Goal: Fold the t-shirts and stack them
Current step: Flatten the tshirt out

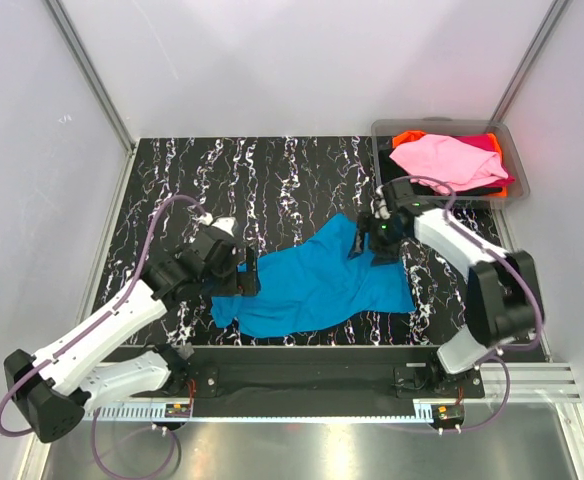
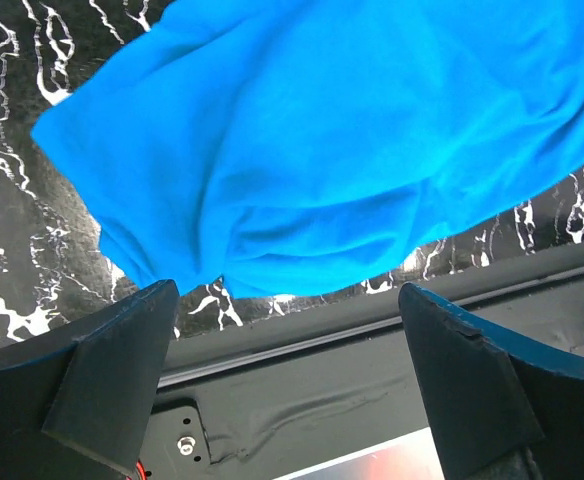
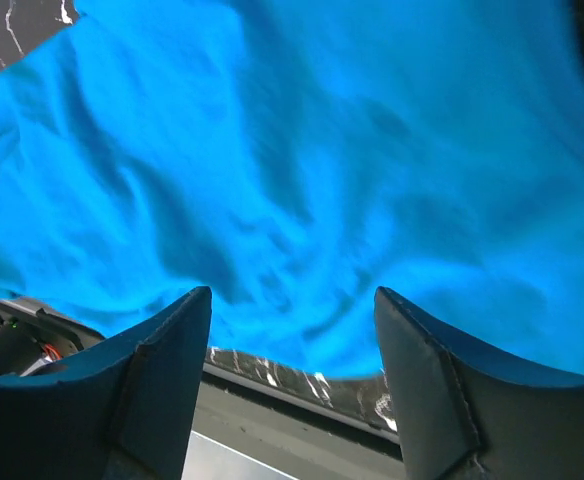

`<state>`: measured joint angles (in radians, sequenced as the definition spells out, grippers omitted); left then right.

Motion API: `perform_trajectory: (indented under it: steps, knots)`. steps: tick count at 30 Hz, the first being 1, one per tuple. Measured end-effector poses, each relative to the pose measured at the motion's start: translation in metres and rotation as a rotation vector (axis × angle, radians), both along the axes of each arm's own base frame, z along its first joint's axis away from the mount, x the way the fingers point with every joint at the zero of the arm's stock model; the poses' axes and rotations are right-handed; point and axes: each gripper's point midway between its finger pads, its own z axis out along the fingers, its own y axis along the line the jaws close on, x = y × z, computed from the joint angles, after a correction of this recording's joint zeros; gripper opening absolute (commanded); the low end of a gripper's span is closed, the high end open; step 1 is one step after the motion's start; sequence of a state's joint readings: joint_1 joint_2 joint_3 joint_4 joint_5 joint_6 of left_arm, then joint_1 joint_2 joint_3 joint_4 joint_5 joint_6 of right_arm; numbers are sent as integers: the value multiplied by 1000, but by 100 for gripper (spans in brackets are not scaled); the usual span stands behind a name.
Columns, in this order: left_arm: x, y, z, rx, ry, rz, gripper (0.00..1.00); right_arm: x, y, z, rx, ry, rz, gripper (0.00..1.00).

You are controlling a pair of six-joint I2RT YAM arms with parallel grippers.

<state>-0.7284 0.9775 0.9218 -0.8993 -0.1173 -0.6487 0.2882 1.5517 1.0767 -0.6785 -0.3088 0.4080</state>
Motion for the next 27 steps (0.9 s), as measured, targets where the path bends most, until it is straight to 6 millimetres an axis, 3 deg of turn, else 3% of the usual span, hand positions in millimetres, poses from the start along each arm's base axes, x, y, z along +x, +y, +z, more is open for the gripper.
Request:
perform_trajectory:
  steps: [7, 12, 14, 15, 16, 17, 18, 21, 22, 24, 27]
  knots:
    - [14, 5, -31, 128, 79, 15, 83, 18, 44, -28, -43, 66, 80, 64]
    - [22, 5, -67, 247, 156, -43, 83, 17, 56, -53, -124, 100, 99, 59]
    - [25, 4, -78, 277, 177, -66, 80, 13, 58, -62, -153, 121, 106, 53]
    - [26, 3, -83, 289, 186, -75, 67, 11, 57, -66, -165, 130, 107, 51]
    - [27, 2, -88, 300, 195, -85, 60, 9, 57, -69, -180, 138, 107, 50]
    - [28, 1, -93, 308, 204, -93, 53, 8, 57, -70, -188, 142, 106, 44]
    - [28, 1, -97, 317, 212, -99, 37, 9, 56, -70, -196, 138, 106, 40]
    - [29, 1, -104, 334, 224, -114, 18, 10, 53, -72, -222, 135, 99, 23]
    - [30, 1, -104, 337, 222, -118, 5, 10, 51, -73, -233, 134, 93, 19]
    - [31, 1, -102, 333, 209, -116, 0, 10, 49, -72, -241, 133, 88, 4]
    - [34, 2, -90, 319, 167, -109, 0, 9, 46, -63, -255, 109, 85, 0]
